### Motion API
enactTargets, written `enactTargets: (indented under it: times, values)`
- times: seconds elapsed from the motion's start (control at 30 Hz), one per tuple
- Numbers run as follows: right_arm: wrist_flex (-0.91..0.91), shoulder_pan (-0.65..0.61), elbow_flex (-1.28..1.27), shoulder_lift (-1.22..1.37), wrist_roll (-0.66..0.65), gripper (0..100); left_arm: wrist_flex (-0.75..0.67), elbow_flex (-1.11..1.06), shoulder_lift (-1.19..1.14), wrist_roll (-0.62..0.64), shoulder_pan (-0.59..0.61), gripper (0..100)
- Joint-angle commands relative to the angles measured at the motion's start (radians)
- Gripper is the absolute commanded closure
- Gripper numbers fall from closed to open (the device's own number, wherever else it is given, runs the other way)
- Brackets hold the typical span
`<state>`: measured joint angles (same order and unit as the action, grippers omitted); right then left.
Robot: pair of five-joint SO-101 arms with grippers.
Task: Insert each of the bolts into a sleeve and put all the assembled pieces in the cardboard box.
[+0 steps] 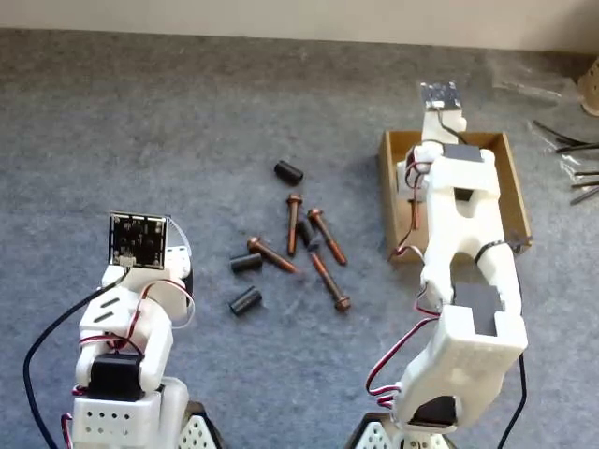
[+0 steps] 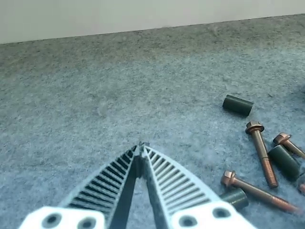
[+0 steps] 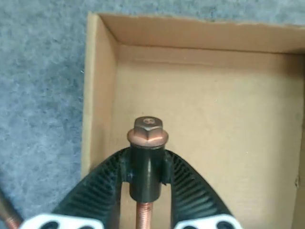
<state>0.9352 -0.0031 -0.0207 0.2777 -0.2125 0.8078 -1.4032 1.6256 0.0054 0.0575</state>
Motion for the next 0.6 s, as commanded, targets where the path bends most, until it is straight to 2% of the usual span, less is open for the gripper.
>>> enactTargets:
  times: [0.0,0.1,0.57]
  values:
    - [0.002,0.010,0.056,-0.015,-0.014,91.2,-0.023,0.007,0.008,0.003,0.004,99]
    - [0.002,0.010,0.056,-0.015,-0.011,83.7,-0.023,0.007,0.008,0.003,0.004,99]
    - [0.031,0.010,0.064,-0.028,-0.009,83.6,-0.075,-0.038,0.008,0.003,0.004,99]
